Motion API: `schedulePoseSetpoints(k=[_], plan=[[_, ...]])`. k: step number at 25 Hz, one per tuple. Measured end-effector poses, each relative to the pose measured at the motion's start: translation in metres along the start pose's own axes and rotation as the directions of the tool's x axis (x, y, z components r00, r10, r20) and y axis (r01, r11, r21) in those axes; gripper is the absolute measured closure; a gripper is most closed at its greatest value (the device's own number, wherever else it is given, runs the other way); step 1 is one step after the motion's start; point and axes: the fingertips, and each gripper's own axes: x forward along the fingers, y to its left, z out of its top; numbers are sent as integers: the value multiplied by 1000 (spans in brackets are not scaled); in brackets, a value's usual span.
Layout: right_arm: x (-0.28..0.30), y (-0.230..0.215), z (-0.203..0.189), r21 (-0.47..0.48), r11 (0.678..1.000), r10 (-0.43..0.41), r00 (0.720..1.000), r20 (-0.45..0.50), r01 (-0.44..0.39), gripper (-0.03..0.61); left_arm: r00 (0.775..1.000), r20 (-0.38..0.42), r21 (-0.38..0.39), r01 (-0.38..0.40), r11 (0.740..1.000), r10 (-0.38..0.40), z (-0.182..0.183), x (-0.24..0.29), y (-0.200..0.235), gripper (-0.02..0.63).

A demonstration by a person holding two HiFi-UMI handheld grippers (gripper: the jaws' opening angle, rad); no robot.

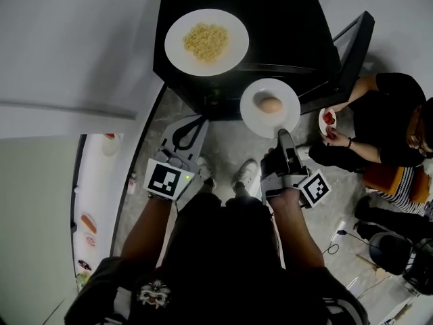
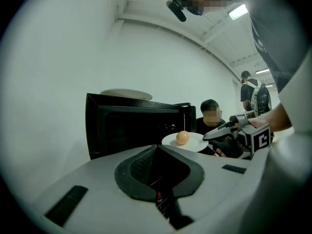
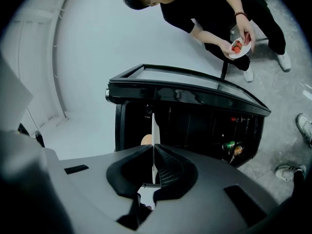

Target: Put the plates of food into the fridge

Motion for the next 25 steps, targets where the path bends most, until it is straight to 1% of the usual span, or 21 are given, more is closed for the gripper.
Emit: schedulePoseSetpoints(k=[5,9,15,20,25], plan=[[18,-7,5,-1,1000,1,1000,9,-1,549,1000,-4,-11,-15,1000,15,-4,0,5,592],[32,-8,10,25,1000,9,1000,20,-10,549,1000,6,-7,8,1000,-8,-2,7,-3,592],[51,-11,18,20,999,27,999,32,-28,549,999,32,-17,31,999,-30,4,15,-16,592],[67,-14,25,37,999,38,997,62,-40,549,999,17,-25,31,999,-30,1,17,-20,592],[84,-19,26,37,999,30,997,70,-33,549,999,11,-13,33,999,-33,-1,16,-22,592]])
